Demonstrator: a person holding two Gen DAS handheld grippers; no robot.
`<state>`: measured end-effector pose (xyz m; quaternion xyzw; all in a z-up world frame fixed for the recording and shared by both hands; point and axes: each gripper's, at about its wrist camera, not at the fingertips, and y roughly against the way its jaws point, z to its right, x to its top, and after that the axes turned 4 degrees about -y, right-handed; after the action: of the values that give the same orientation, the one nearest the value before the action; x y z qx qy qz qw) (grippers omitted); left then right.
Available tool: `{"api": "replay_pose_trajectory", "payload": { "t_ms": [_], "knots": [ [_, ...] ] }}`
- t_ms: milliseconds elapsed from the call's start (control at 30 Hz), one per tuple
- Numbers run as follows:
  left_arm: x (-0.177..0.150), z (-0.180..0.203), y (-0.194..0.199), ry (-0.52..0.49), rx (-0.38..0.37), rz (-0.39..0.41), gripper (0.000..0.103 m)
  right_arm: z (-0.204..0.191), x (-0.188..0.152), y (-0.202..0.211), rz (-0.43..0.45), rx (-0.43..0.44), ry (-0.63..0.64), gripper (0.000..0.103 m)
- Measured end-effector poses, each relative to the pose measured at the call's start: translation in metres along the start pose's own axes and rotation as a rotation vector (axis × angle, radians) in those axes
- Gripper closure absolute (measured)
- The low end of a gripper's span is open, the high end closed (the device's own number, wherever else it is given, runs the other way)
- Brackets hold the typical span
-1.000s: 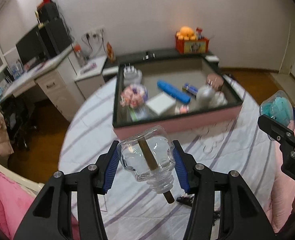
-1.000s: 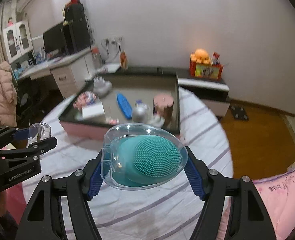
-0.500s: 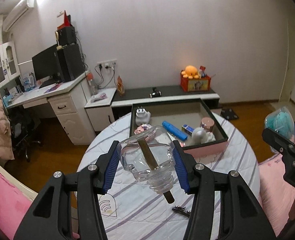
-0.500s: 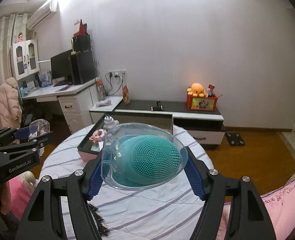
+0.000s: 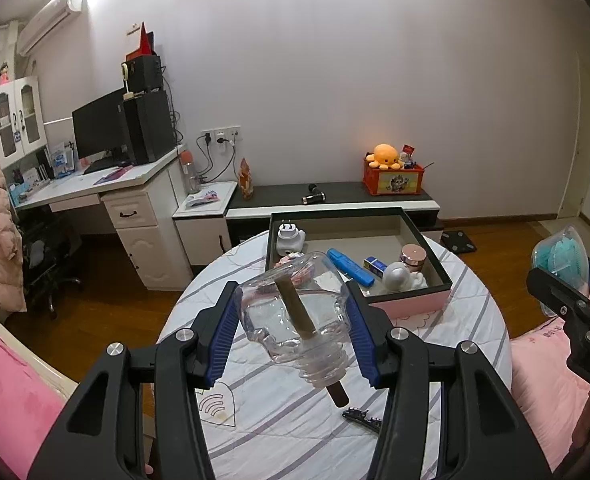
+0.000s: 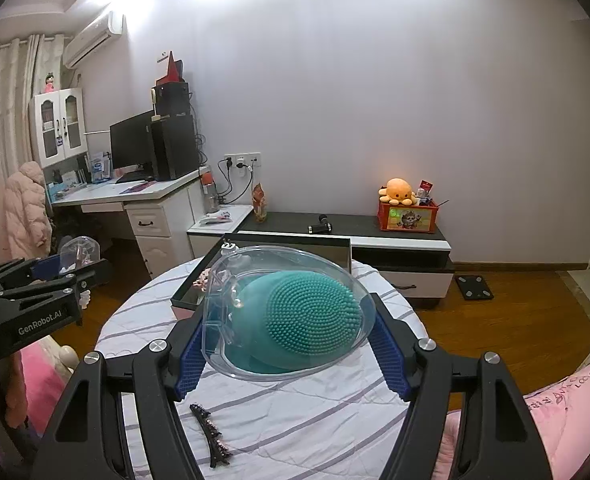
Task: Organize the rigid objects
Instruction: 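Lift the glass bottle and teal brush case and carry them over the pink box, then drop the bottle into the box with left tool while right tool drops the brush case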
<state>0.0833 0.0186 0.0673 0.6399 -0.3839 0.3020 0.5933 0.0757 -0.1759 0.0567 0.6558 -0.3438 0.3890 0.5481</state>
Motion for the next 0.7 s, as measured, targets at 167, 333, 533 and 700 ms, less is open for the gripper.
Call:
{"api": "replay_pose_trajectory", "payload": {
  "t_ms": [167, 333, 533, 700],
  "knots": [
    [0.005, 0.003, -0.01, 0.0, -0.003, -0.008, 0.051, 0.003, 0.003, -0.007, -0.007, -0.012, -0.005, 0.031],
    [0.018, 0.008, -0.032, -0.018, -0.011, -0.021, 0.051, 0.005, 0.006, -0.019, -0.012, -0.011, -0.004, 0.031],
    [0.04, 0.015, -0.07, -0.033, -0.033, -0.057, 0.051, 0.011, 0.018, -0.057, -0.044, -0.006, -0.009, 0.03],
    [0.06, 0.019, -0.121, -0.046, -0.019, -0.126, 0.051, 0.016, 0.028, -0.098, -0.096, 0.014, -0.009, 0.03]
  ]
}}
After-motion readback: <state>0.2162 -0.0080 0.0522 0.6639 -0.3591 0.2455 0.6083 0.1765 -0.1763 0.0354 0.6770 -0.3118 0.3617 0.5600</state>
